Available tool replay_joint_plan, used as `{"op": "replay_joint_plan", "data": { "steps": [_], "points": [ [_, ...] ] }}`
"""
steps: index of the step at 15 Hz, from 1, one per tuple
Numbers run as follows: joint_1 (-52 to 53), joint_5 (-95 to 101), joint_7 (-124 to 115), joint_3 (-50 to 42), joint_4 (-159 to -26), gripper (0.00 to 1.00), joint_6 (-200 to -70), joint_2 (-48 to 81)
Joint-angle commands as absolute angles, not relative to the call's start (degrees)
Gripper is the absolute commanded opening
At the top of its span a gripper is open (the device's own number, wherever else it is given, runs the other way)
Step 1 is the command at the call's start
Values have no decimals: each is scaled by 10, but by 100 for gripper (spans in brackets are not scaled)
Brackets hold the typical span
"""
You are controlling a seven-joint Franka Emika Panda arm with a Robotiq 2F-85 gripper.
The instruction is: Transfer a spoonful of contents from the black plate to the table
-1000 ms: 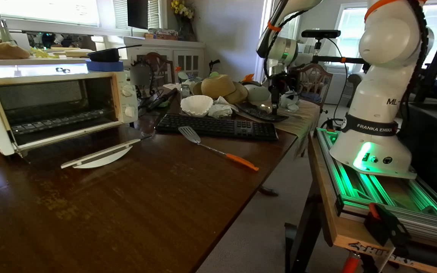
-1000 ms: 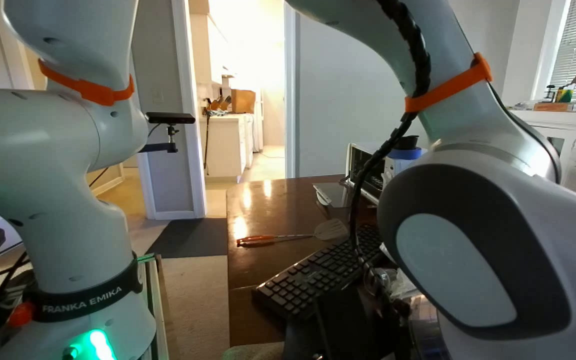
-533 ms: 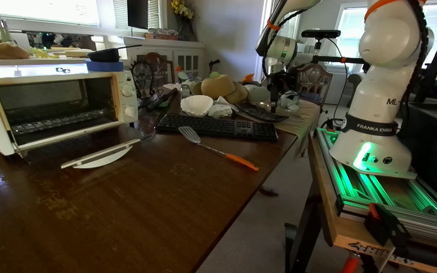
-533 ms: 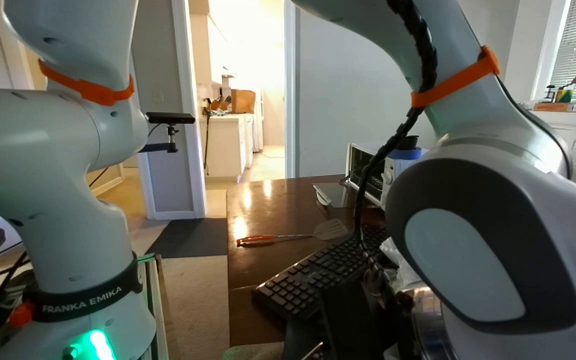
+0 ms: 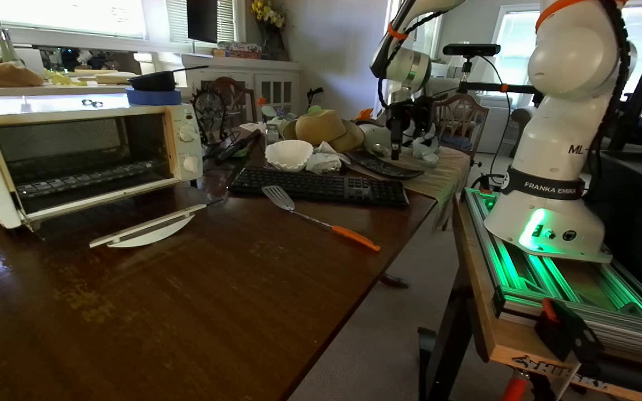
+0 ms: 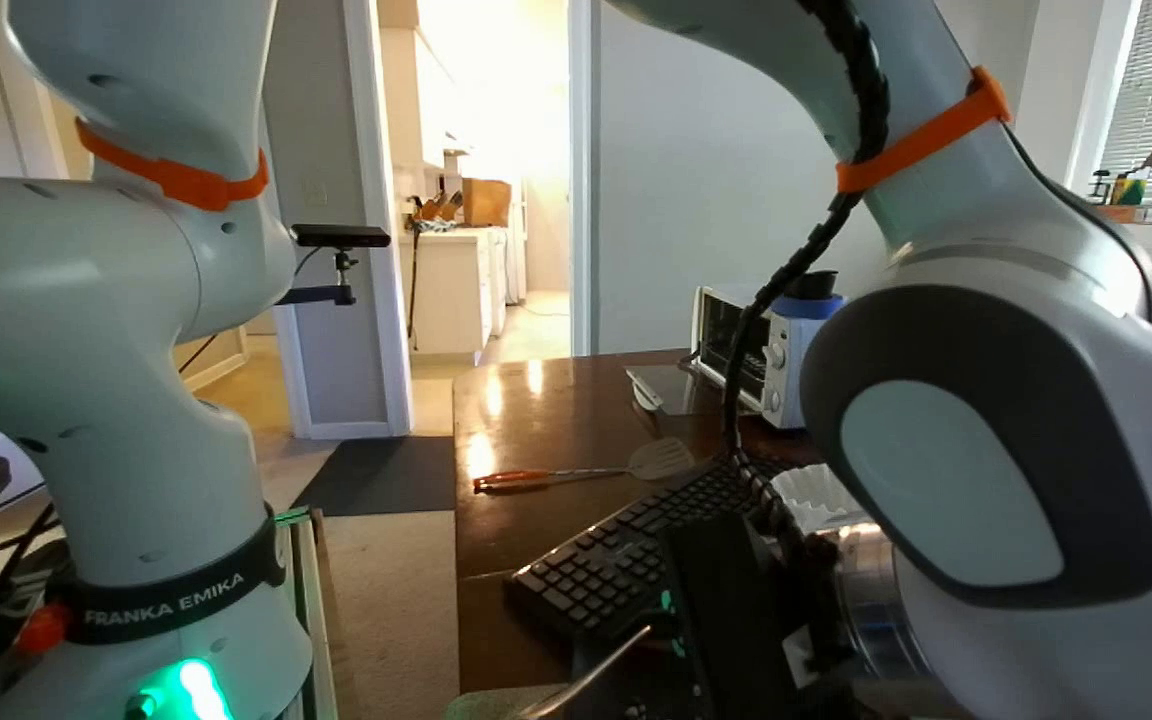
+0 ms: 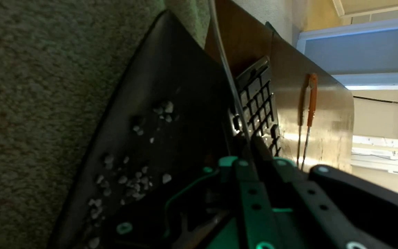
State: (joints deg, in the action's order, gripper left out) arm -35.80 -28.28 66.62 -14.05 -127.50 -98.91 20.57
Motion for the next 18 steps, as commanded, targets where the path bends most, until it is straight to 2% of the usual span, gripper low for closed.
{"op": "replay_joint_plan", "data": {
  "steps": [1,9,18],
  "points": [
    [-324,-303,640,-131,-1273,2,-980,182],
    [-194,-383,519,-95,-1326,2,-1056,111],
    [-98,-463,392,-53,-1433,2,-1191,50]
  ]
}}
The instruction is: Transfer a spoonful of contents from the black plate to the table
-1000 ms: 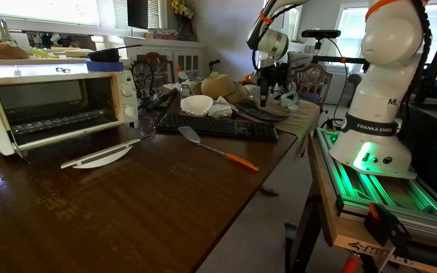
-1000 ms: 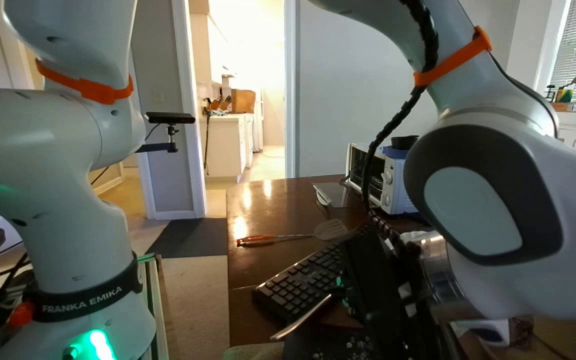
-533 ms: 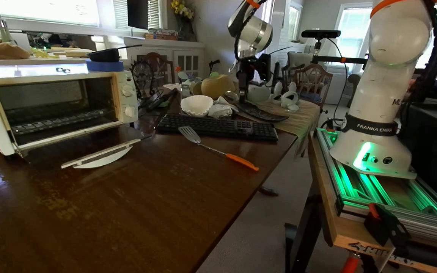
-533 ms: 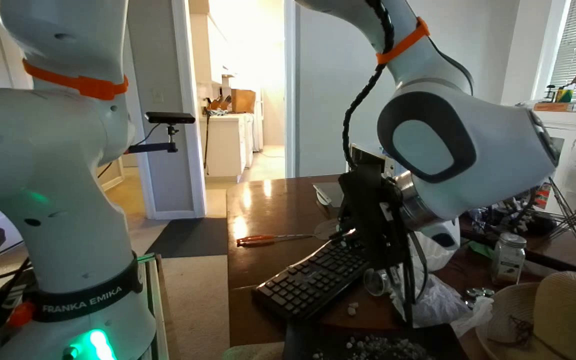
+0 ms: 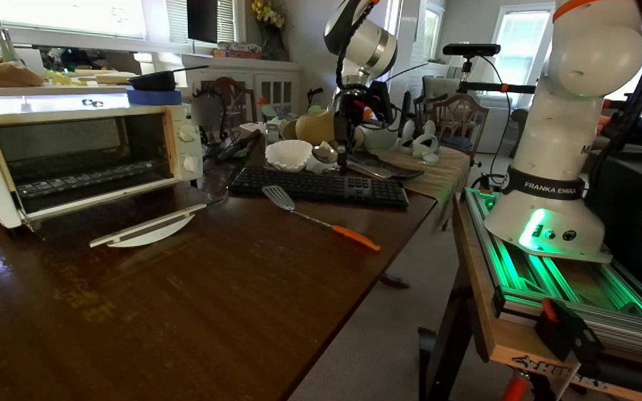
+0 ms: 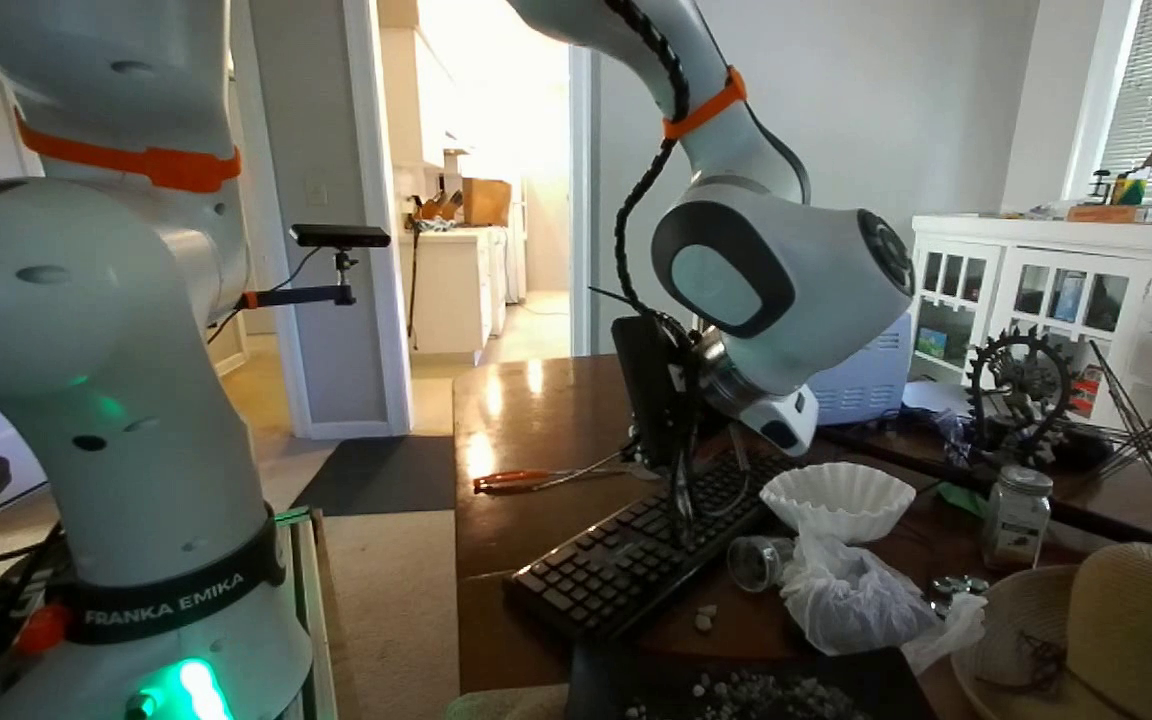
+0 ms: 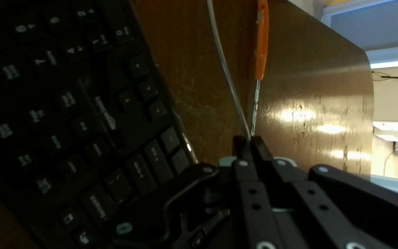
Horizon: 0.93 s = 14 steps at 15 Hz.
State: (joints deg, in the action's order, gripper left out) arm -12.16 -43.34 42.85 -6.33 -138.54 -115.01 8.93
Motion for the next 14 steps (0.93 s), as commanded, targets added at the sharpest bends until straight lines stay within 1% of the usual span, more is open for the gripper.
{"op": "replay_joint_plan", "data": {
  "steps": [1,7,14],
  "points": [
    [-91,-471,381,-50,-1441,2,-1200,43],
    [-54,-493,315,-27,-1470,2,-1243,14],
    [-21,-500,266,-1,-1486,2,-1301,31]
  ]
}}
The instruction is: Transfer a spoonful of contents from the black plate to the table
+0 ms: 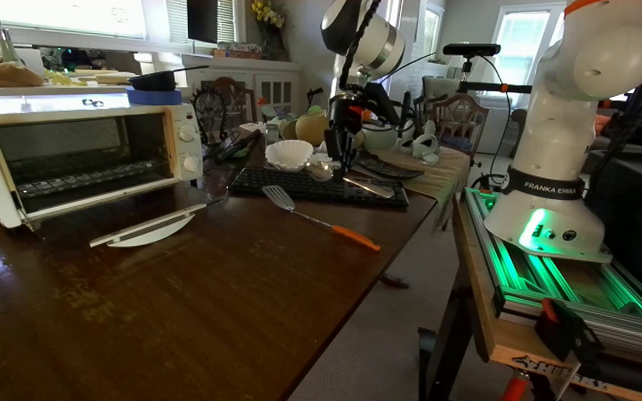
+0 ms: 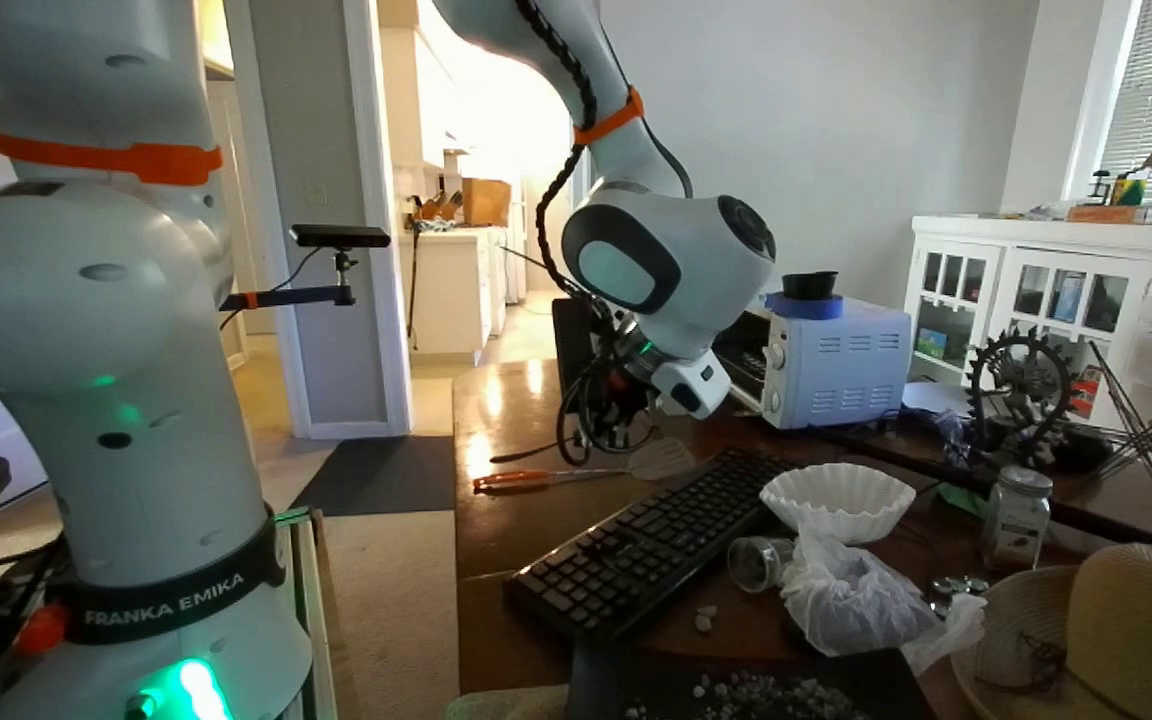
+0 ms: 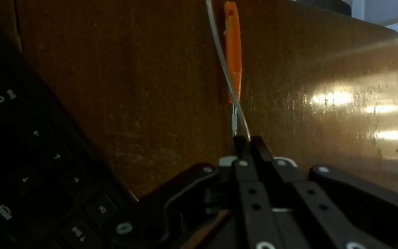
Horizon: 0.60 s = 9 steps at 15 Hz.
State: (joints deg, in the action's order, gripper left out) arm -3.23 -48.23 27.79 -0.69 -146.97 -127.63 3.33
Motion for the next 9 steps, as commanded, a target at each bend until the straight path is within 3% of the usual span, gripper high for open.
{"op": "replay_joint_plan", "data": {
  "steps": [1,9],
  "points": [
    [-21,-503,268,-1,-1489,2,-1303,28],
    [-46,-480,275,-35,-1486,2,-1291,3]
  ]
}}
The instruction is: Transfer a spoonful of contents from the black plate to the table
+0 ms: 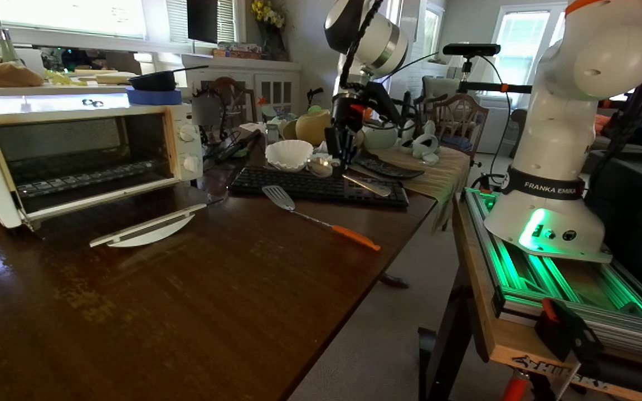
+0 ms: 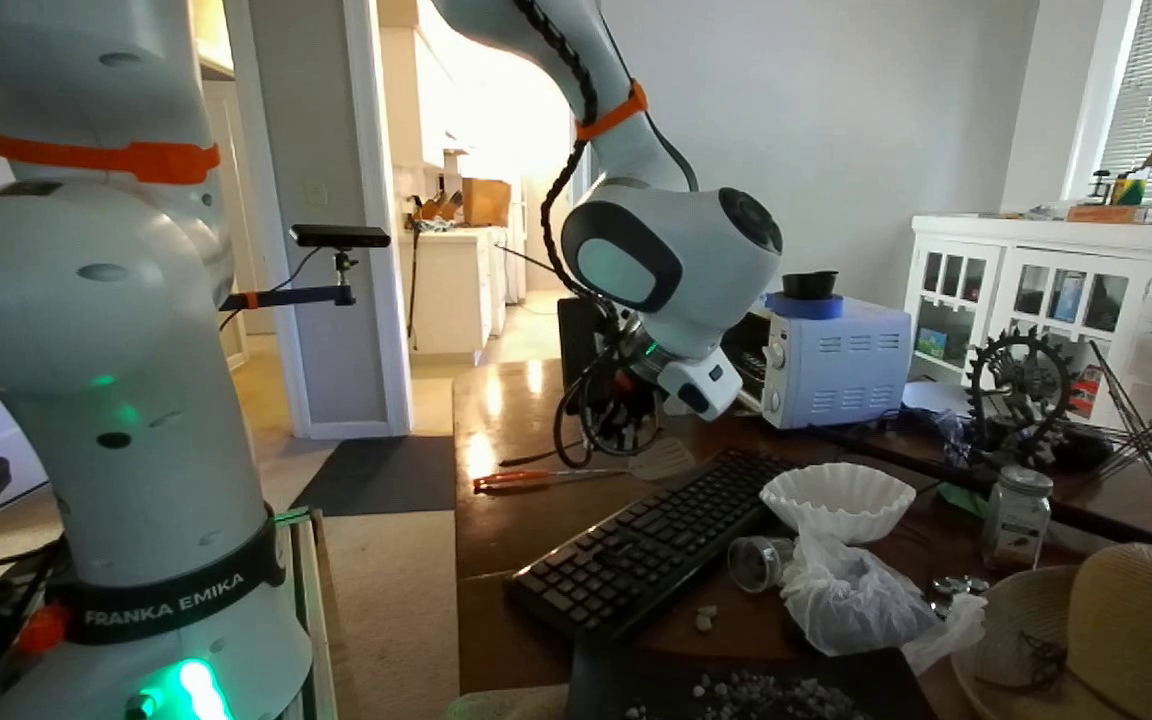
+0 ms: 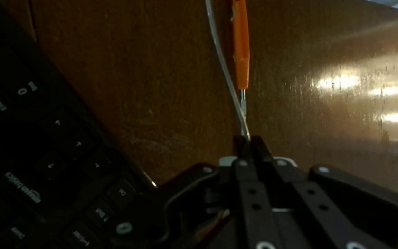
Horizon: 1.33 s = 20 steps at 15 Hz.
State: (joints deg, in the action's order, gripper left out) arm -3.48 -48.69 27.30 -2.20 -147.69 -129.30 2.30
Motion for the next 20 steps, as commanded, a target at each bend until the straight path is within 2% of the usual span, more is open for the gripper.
{"op": "replay_joint_plan", "data": {
  "steps": [1,10,15,20],
  "points": [
    [-53,-478,282,-43,-1486,2,-1287,2],
    [-120,-448,393,-117,-1464,2,-1232,10],
    [-174,-397,464,-171,-1410,2,-1165,37],
    [-204,-394,505,-190,-1354,2,-1166,80]
  ]
}}
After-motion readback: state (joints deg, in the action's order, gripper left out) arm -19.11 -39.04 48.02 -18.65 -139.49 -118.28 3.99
